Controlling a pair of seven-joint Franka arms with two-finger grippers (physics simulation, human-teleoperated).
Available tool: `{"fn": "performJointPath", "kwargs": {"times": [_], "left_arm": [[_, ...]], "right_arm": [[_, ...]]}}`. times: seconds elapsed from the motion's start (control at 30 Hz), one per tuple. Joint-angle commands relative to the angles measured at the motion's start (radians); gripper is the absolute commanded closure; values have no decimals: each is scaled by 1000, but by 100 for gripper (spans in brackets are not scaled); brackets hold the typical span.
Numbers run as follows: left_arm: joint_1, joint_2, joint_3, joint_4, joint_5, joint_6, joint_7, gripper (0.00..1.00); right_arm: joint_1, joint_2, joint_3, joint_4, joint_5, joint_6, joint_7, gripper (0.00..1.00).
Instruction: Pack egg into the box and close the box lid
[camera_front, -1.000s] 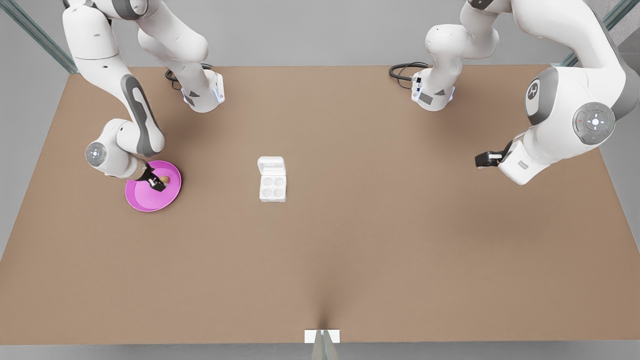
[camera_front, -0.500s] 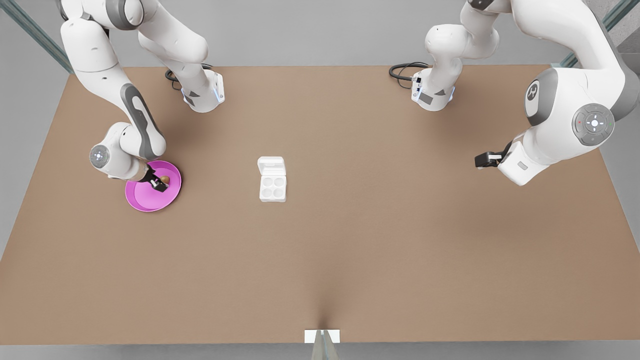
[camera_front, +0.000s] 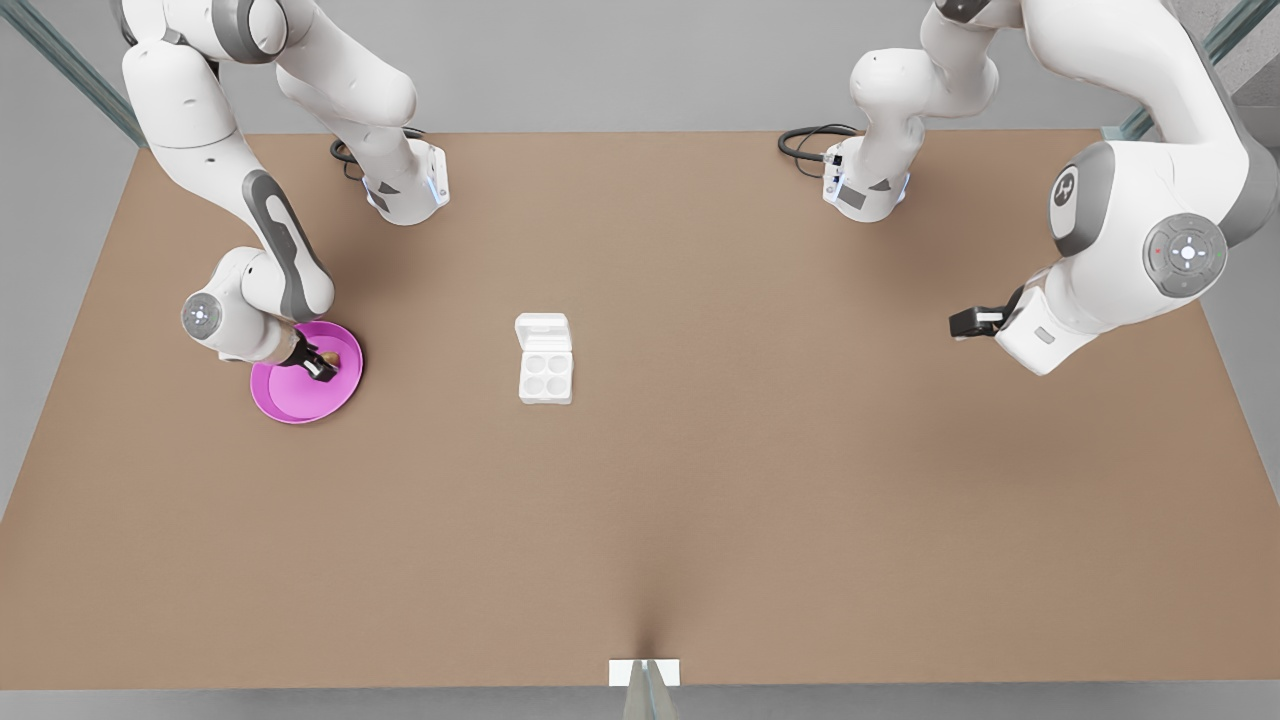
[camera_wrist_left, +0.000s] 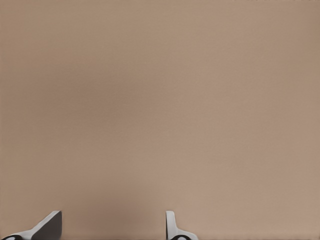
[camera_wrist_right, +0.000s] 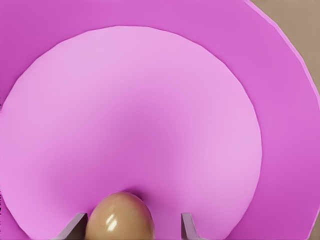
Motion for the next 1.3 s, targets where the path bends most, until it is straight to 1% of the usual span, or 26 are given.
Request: {"fn": "performJointPath", "kwargs": {"times": [0.0, 0.27, 1.07, 1.27], "left_arm": [[0, 0, 0, 0, 0, 2, 0, 0], [0, 1, 0, 0, 0, 2, -2, 0], [0, 0, 0, 0, 2, 0, 0, 0], [0, 0, 0, -2, 0, 0, -2, 0]], "right_arm": [[0, 0, 0, 2, 0, 0, 0, 35], [-3, 2, 0, 5, 2, 0, -9, 45], [-12, 3, 3, 15, 0, -2, -9, 44], [2, 0, 12, 72, 2, -17, -8, 42]]}}
